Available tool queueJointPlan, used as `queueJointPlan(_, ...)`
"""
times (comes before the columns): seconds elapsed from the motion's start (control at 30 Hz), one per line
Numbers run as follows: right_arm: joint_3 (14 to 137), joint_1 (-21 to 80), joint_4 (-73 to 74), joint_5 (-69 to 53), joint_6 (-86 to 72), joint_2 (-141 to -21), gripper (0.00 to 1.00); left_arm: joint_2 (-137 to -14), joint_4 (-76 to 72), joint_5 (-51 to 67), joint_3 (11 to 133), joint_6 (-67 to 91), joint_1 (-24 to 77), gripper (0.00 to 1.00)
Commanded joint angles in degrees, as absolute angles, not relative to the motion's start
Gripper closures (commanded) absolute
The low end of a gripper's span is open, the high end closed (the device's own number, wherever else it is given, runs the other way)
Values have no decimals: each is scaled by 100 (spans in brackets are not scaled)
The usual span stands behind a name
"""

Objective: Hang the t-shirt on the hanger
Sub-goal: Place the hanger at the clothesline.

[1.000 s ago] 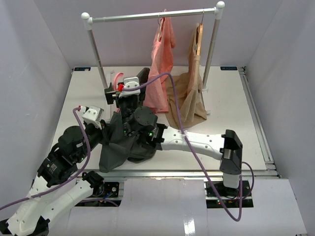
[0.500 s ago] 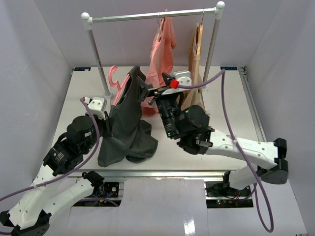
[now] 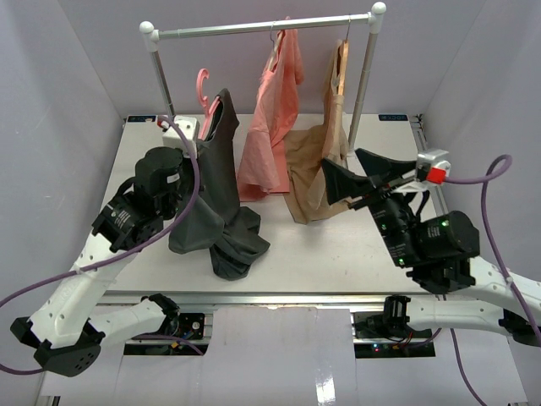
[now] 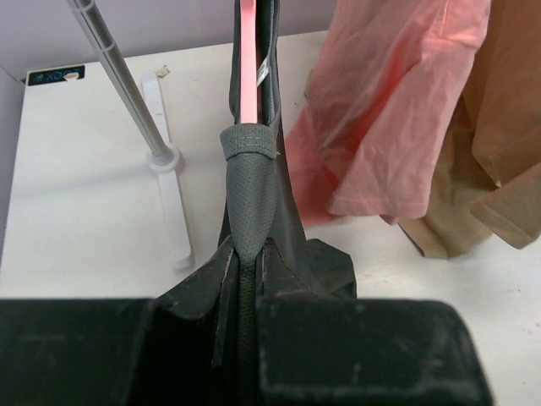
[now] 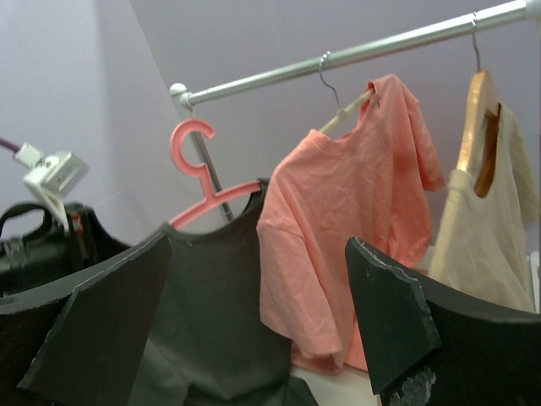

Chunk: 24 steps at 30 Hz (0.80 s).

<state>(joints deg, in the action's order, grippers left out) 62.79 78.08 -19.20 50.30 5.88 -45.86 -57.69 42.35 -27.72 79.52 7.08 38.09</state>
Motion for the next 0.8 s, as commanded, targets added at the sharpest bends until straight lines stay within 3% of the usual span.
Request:
queueJointPlan(0.0,5774,7831,-1434,4958,248,-3698,10,-6106,3820,-3075,8701,453,3806,100)
queueJointPlan(0.37,5303,7831,-1353,4913,44,-3281,10,-7086,3219,-3478,9712,-243,3677,100)
queueJointPlan(0.77,5182,7831,-1371,4904,44,-3029,10,-7508,2601,-2828,9773,-283,3048,100)
